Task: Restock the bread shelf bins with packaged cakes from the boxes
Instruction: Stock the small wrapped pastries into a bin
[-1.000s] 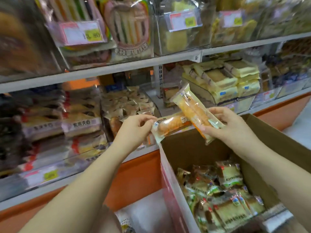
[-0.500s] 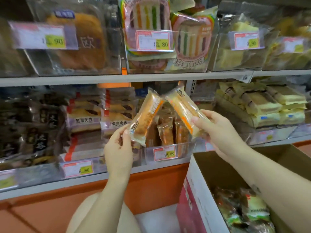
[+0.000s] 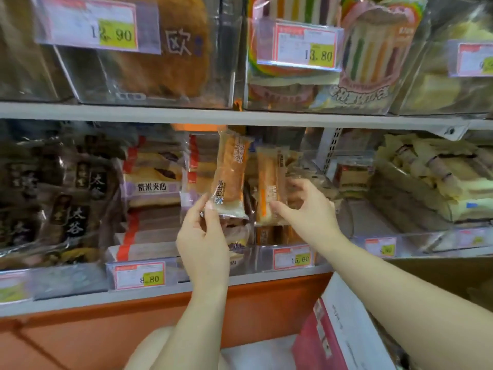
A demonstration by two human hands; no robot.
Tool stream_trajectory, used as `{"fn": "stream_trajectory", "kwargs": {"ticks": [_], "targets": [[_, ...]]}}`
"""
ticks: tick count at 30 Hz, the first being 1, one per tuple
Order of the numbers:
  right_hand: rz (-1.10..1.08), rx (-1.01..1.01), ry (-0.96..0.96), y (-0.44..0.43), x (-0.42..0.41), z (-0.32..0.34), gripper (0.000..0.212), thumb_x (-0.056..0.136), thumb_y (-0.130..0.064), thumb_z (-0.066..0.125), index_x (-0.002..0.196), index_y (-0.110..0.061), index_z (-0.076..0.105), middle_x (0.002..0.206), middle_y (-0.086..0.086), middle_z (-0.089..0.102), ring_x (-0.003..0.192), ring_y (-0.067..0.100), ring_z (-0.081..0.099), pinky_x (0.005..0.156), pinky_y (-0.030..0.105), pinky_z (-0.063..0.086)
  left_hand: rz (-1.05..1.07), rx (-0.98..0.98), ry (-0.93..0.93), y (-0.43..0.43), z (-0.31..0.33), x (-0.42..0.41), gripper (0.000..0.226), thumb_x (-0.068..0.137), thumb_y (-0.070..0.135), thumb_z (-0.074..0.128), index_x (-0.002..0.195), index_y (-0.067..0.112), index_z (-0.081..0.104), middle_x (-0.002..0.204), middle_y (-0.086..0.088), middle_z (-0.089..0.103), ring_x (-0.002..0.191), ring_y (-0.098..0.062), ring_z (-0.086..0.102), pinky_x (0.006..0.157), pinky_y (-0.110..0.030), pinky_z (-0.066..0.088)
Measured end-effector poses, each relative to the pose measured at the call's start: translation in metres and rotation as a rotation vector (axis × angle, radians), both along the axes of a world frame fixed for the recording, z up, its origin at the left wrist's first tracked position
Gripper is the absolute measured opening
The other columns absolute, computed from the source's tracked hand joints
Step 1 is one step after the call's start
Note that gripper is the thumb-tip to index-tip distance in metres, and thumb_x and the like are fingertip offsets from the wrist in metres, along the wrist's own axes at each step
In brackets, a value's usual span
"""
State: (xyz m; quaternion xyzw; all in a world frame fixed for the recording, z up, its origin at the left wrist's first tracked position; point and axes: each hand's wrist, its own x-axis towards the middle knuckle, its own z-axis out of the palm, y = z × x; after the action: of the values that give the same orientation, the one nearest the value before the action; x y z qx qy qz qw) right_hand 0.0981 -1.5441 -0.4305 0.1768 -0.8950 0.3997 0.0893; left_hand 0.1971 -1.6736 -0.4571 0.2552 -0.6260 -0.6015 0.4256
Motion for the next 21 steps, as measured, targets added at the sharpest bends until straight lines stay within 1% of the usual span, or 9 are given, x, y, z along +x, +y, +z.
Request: {"fn": "stream_trajectory", "kwargs": {"ticks": [2, 5, 8, 11, 13, 15, 17, 19, 21], "targets": [[0.034, -0.034, -0.040, 0.004, -0.003, -0.006, 0.056, 0.078, -0.041, 0.072, 0.128, -0.029, 0.049, 0.085, -0.018, 0.066, 0.098, 0.009, 0.061, 0.095, 0.041, 0.047, 0.005, -0.004, -0.004, -0.003, -0.001, 0.001, 0.027, 0.099, 0.026, 0.047, 0.122, 0.027, 0.062, 0.110, 0.015, 0.064, 0.104, 0.005, 0.056, 0.085, -0.009, 0.040], [0.078, 0.043, -0.011, 0.005, 0.001, -0.011, 0.058, 0.080, -0.030, 0.075, 0.131, -0.024, 0.049, 0.092, -0.013, 0.066, 0.088, 0.006, 0.061, 0.078, 0.026, 0.049, -0.016, -0.032, -0.015, -0.003, -0.001, 0.001, 0.028, 0.099, 0.026, 0.046, 0.122, 0.025, 0.062, 0.112, 0.014, 0.065, 0.107, 0.000, 0.057, 0.089, -0.014, 0.043], [0.093, 0.203, 0.083, -0.002, 0.003, -0.011, 0.065, 0.077, -0.033, 0.077, 0.133, -0.025, 0.045, 0.120, -0.005, 0.061, 0.107, 0.018, 0.059, 0.089, 0.035, 0.050, -0.032, -0.046, -0.016, 0.001, -0.001, 0.000, 0.029, 0.099, 0.026, 0.047, 0.123, 0.023, 0.063, 0.114, 0.011, 0.066, 0.110, -0.002, 0.057, 0.096, -0.026, 0.047], [0.106, 0.245, 0.087, -0.005, -0.002, -0.007, 0.070, 0.077, -0.032, 0.077, 0.136, -0.026, 0.041, 0.131, -0.002, 0.054, 0.113, 0.020, 0.055, 0.096, 0.038, 0.048, -0.042, -0.035, -0.014, 0.003, 0.000, 0.001, 0.028, 0.099, 0.026, 0.047, 0.123, 0.025, 0.062, 0.113, 0.012, 0.066, 0.108, -0.001, 0.058, 0.097, -0.029, 0.048], [0.141, 0.269, 0.097, -0.006, -0.007, -0.002, 0.064, 0.078, -0.028, 0.076, 0.133, -0.024, 0.046, 0.130, -0.001, 0.052, 0.116, 0.020, 0.052, 0.097, 0.034, 0.046, -0.053, -0.038, -0.012, 0.003, 0.000, 0.001, 0.029, 0.099, 0.026, 0.047, 0.124, 0.025, 0.062, 0.112, 0.013, 0.065, 0.105, 0.003, 0.058, 0.094, -0.023, 0.049], [0.185, 0.350, 0.150, -0.007, -0.010, 0.002, 0.052, 0.080, -0.025, 0.074, 0.128, -0.022, 0.053, 0.128, -0.002, 0.054, 0.118, 0.020, 0.052, 0.100, 0.036, 0.044, -0.062, -0.050, -0.019, 0.003, -0.001, 0.000, 0.028, 0.099, 0.025, 0.047, 0.124, 0.025, 0.061, 0.105, 0.019, 0.064, 0.092, 0.015, 0.056, 0.080, -0.006, 0.045], [0.217, 0.481, 0.228, -0.009, -0.012, 0.004, 0.043, 0.084, -0.027, 0.069, 0.124, -0.022, 0.057, 0.126, -0.003, 0.059, 0.118, 0.020, 0.053, 0.103, 0.039, 0.039, -0.071, -0.057, -0.024, 0.004, -0.001, -0.001, 0.028, 0.099, 0.024, 0.047, 0.123, 0.025, 0.061, 0.096, 0.025, 0.061, 0.081, 0.018, 0.056, 0.067, -0.001, 0.042], [0.233, 0.620, 0.310, -0.008, -0.013, 0.003, 0.041, 0.087, -0.032, 0.065, 0.126, -0.027, 0.057, 0.129, -0.006, 0.059, 0.123, 0.018, 0.050, 0.106, 0.038, 0.032, -0.082, -0.059, -0.029, 0.004, -0.002, -0.002, 0.028, 0.099, 0.026, 0.047, 0.124, 0.027, 0.061, 0.098, 0.025, 0.063, 0.083, 0.009, 0.061, 0.072, -0.009, 0.048], [0.218, 0.641, 0.326, -0.003, -0.012, 0.007, 0.041, 0.087, -0.037, 0.062, 0.128, -0.030, 0.055, 0.132, -0.008, 0.056, 0.126, 0.017, 0.046, 0.105, 0.038, 0.028, -0.095, -0.060, -0.034, 0.003, -0.004, -0.002, 0.028, 0.099, 0.027, 0.047, 0.124, 0.029, 0.061, 0.097, 0.026, 0.064, 0.087, -0.002, 0.064, 0.078, -0.022, 0.053]]}}
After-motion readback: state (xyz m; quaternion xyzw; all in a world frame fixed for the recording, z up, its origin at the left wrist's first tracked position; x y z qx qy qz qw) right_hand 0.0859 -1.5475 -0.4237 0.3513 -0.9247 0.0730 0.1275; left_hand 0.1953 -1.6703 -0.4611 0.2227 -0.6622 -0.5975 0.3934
